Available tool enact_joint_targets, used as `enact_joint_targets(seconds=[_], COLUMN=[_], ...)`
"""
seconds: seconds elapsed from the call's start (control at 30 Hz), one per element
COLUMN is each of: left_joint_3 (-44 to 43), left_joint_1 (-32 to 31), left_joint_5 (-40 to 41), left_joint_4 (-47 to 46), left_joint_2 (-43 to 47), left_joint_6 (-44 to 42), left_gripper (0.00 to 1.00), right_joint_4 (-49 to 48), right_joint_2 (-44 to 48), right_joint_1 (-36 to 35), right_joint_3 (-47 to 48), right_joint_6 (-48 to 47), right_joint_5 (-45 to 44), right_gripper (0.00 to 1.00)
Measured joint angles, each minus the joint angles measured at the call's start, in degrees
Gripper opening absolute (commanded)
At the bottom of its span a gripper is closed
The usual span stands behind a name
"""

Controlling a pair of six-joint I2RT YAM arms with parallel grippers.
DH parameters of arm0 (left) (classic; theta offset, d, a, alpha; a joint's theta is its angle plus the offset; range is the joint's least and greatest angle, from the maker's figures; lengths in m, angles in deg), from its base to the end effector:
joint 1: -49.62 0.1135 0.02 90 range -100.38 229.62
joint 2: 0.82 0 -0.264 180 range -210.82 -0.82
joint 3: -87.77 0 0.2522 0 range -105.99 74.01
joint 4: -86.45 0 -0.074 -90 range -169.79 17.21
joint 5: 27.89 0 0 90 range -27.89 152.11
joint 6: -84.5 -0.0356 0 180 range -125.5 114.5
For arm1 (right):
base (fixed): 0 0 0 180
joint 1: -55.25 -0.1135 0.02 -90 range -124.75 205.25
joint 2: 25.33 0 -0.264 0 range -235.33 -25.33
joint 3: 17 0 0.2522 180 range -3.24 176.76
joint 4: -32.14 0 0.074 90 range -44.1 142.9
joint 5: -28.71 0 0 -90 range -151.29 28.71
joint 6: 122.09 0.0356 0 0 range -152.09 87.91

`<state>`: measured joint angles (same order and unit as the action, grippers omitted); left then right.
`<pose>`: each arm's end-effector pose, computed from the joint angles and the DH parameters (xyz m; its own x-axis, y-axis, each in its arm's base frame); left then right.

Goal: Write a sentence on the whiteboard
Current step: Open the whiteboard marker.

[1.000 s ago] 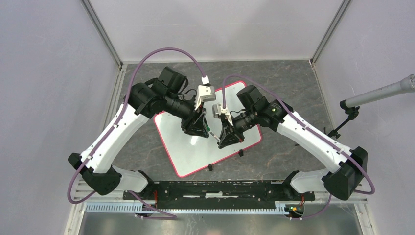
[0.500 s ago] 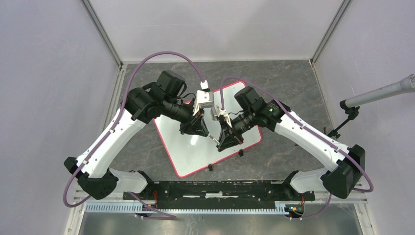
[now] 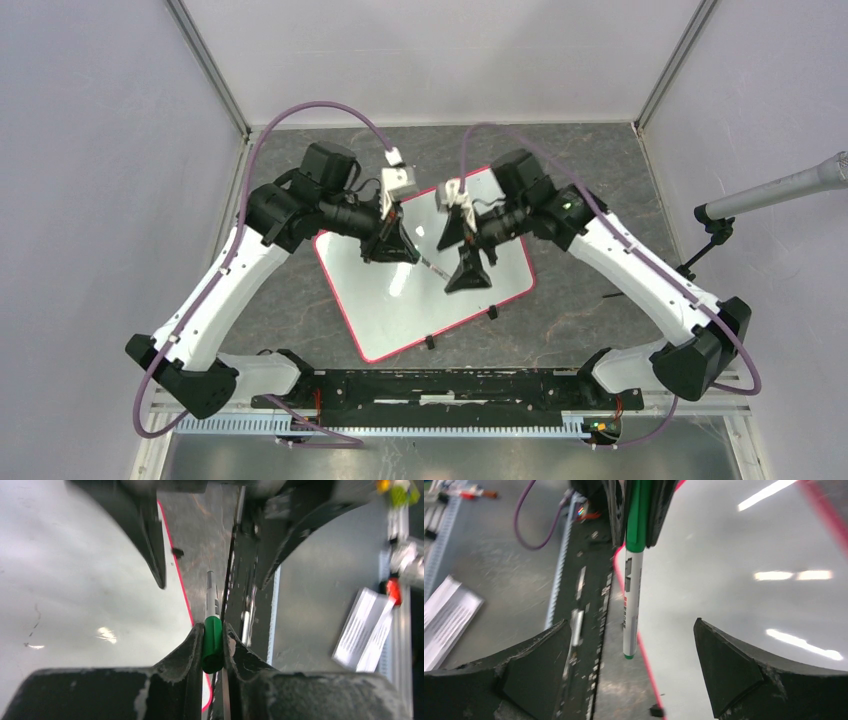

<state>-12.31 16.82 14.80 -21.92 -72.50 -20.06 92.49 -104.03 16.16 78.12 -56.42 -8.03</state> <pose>0.1795 -0.1468 0.4169 -0.3517 0.4295 -0.8318 0.9359 0.1776 -0.3041 0.1984 0.1979 0.3776 -0.1507 -0.4400 -0.8853 -0.9737 -0.0888 0.2099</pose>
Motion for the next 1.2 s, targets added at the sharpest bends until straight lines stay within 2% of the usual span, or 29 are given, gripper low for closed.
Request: enact_joint_targets(seconds=[0.1, 0.23, 0.33, 0.47, 0.6, 0.7, 0.8, 0.93, 1.03, 1.2], left_joint_3=[2.8, 6.2, 8.5, 11.5, 15.3, 17.7, 18.8, 19.2, 19.3, 19.3], left_joint_1=[5.6, 10.3, 12.0, 13.8, 14.5, 14.5, 14.5, 14.5, 14.4, 14.4], left_joint_5=[-2.7, -5.1, -6.9, -8.6, -9.2, -9.0, -8.1, -6.7, -6.3, -5.7], left_joint_4=[-6.9, -19.1, -28.7, -42.2, -54.4, -60.7, -64.6, -67.7, -69.2, -70.4], left_joint_2=[1.4, 3.6, 5.6, 7.4, 7.8, 7.8, 7.8, 7.7, 7.7, 7.4], left_joint_6=[7.9, 20.8, 30.4, 42.7, 53.6, 59.6, 63.9, 67.2, 68.7, 69.9], left_gripper=[0.03, 0.02, 0.02, 0.02, 0.02, 0.02, 0.03, 0.02, 0.02, 0.02], right_joint_4=[-8.1, -22.9, -30.0, -39.7, -57.0, -72.8, -85.3, -92.7, -93.6, -92.8], right_joint_2=[1.9, 7.8, 9.7, 8.9, 9.0, 8.4, 7.0, 6.6, 6.5, 6.3], right_joint_1=[5.8, 12.7, 13.7, 13.7, 13.7, 13.7, 13.7, 13.7, 13.7, 13.6], right_joint_3=[2.2, -1.4, -1.9, -3.0, -11.4, -18.3, -20.9, -21.0, -21.0, -21.0], right_joint_6=[4.9, 15.8, 22.8, 33.4, 50.0, 65.5, 77.9, 86.2, 88.3, 88.8], right_joint_5=[-0.9, -3.2, -3.0, 1.6, 4.9, 6.1, 6.0, 5.1, 4.1, 2.2], right_gripper=[0.98, 0.98, 0.98, 0.98, 0.98, 0.93, 0.84, 0.72, 0.64, 0.58])
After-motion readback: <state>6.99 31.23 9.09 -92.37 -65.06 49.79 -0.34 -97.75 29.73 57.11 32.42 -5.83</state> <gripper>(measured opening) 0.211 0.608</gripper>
